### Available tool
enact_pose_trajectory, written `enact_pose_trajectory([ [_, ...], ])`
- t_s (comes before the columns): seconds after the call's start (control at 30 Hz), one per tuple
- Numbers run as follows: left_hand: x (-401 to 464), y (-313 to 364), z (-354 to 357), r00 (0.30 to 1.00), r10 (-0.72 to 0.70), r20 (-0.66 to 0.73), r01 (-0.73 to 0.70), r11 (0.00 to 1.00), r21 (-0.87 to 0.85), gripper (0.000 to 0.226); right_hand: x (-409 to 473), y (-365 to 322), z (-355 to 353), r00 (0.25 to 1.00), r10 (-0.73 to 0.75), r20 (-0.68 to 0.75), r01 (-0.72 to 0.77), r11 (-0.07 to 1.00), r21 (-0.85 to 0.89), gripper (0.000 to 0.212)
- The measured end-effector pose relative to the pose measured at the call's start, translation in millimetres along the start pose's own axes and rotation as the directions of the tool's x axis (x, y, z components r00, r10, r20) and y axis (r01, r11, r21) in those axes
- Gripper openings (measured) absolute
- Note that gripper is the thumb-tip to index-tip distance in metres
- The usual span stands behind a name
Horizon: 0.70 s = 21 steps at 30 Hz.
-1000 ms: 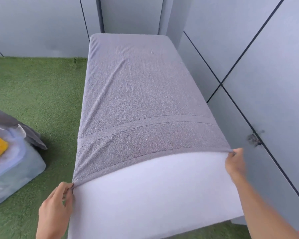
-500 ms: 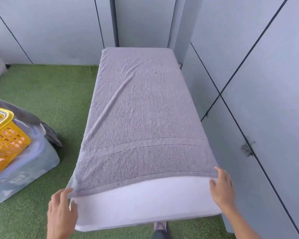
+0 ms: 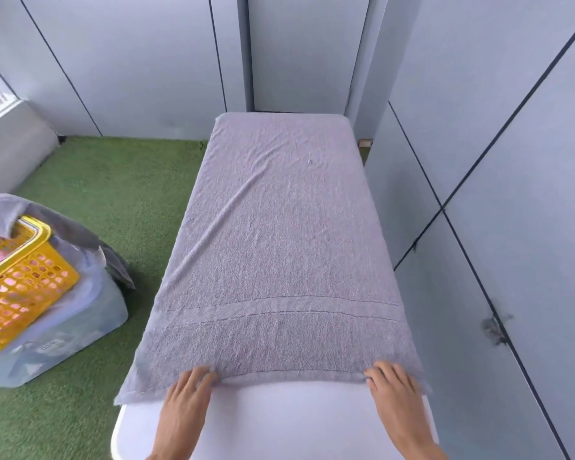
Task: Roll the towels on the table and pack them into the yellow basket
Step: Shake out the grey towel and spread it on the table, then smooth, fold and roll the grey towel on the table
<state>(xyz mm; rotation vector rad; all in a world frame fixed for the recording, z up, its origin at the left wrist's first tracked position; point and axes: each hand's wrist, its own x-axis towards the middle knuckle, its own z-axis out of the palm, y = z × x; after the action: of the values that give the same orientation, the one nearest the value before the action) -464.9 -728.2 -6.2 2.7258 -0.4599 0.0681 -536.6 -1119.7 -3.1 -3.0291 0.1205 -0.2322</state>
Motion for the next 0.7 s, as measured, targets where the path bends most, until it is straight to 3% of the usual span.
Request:
enact_pose_trajectory([
  [0.2,-16.1,-36.0,-6.6,0.982,0.187,-0.022,-0.188,0.982,-0.019,0.016,-29.0,-13.4,-0.2,0.993,-0.038,-0.115,0.036,0.999,-0.025,0.045],
  [0.3,-22.3,-41.5,-10.2,0.974,0.225,-0.005,-0.225,0.974,-0.013,0.019,-36.3,-15.4,-2.6,0.993,-0.011,-0.118,0.017,0.999,0.049,0.037],
  [0.4,-25.6,-52.0,-21.9,0.992,0.124,0.014,-0.124,0.992,-0.005,0.036,-38.2,-14.3,-12.1,0.995,0.047,-0.092,-0.043,0.998,0.048,0.022],
  [0.5,-26.6,-64.6,-33.3,1.0,0.006,-0.013,-0.007,1.0,-0.014,0.045,-42.5,-8.0,-15.5,0.981,0.189,-0.052,-0.188,0.982,0.031,0.042],
  [0.57,-27.1,-74.4,-35.1,0.998,-0.04,-0.056,0.04,0.999,-0.008,0.045,-45.2,-6.6,-14.7,0.972,0.234,-0.006,-0.233,0.972,0.023,0.076],
  [0.63,-30.2,-83.2,-36.7,0.994,-0.034,-0.109,0.031,0.999,-0.023,0.043,-46.9,-3.7,-15.0,0.969,0.247,-0.001,-0.247,0.969,0.002,0.094],
  [0.7,-33.3,-87.5,-38.8,0.986,0.029,-0.162,-0.038,0.998,-0.052,0.036,-47.1,-0.6,-13.8,0.964,0.266,-0.027,-0.266,0.964,-0.005,0.098],
])
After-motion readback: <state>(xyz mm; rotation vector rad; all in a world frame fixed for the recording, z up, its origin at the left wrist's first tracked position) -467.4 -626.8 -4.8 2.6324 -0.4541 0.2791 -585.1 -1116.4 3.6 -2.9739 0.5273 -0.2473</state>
